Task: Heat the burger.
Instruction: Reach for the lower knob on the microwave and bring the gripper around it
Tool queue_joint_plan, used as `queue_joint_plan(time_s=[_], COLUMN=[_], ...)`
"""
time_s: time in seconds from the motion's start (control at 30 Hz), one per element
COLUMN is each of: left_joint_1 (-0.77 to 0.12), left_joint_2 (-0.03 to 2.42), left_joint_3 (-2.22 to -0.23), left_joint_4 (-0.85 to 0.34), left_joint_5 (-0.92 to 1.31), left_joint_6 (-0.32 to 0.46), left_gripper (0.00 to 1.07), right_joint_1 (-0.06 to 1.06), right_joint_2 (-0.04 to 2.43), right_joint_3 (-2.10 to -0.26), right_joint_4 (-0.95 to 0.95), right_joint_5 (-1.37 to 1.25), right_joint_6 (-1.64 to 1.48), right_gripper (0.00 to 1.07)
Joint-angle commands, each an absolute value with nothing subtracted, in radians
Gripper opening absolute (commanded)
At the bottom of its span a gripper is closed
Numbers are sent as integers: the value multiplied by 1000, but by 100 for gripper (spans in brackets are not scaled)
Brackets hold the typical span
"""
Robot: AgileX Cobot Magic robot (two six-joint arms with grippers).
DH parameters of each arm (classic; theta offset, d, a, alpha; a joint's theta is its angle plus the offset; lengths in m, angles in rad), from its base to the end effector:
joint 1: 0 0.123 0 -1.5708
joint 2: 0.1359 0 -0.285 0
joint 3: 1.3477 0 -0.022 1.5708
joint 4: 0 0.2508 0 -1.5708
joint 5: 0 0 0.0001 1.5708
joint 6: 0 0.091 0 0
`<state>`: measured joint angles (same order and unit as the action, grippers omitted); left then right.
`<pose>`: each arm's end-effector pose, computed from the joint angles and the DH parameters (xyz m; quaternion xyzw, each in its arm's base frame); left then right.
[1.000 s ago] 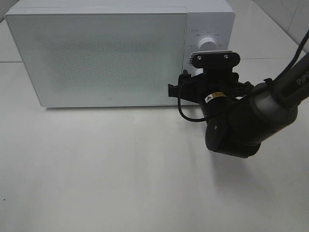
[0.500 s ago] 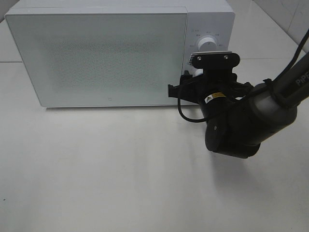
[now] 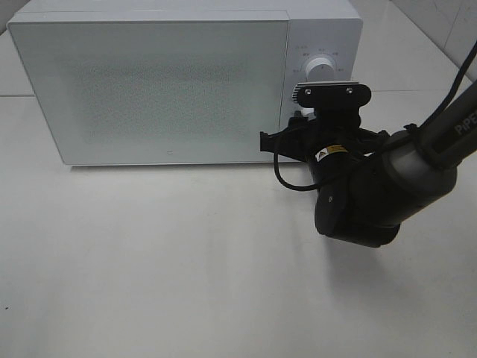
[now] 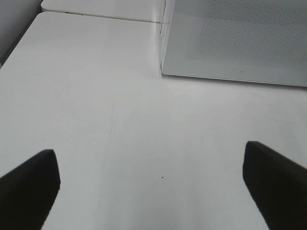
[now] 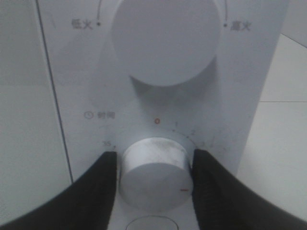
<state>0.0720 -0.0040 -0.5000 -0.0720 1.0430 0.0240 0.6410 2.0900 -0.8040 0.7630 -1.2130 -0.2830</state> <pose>-0.0044 -0.0060 0.2789 -0.0192 0.8468 -0.0105 0.5315 0.3192 0.1647 0.1160 0.0138 0.7348 -0.0319 0.6774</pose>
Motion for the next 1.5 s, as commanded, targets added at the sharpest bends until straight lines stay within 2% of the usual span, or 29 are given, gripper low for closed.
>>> queue_joint_plan(time_s=[0.03, 0.1, 0.13, 0.23, 0.8, 1.5], left_joint_1=[72, 72, 72, 72, 72, 72], left_joint_2=[-30, -30, -30, -30, -30, -30], left_joint_3=[-497, -497, -497, -497, -497, -497], left_joint_4=[-78, -78, -78, -78, -78, -78], left_joint_5=[1036, 1036, 1036, 1036, 1036, 1036], left_joint_6=[18, 18, 18, 18, 18, 18], left_gripper=[95, 95, 95, 95, 95, 95], right_joint_1=[641, 641, 641, 641, 641, 641], right_joint_2=[2087, 2087, 2087, 2087, 2087, 2087], right_joint_3=[-806, -806, -806, -806, -806, -806], right_joint_4=[744, 744, 744, 743, 743, 697], right_joint_5=[-1256, -1263, -1271, -1271, -1290, -1242], right_joint_6=[-278, -278, -278, -278, -138, 553], right_gripper=[21, 18, 11, 6, 5, 3])
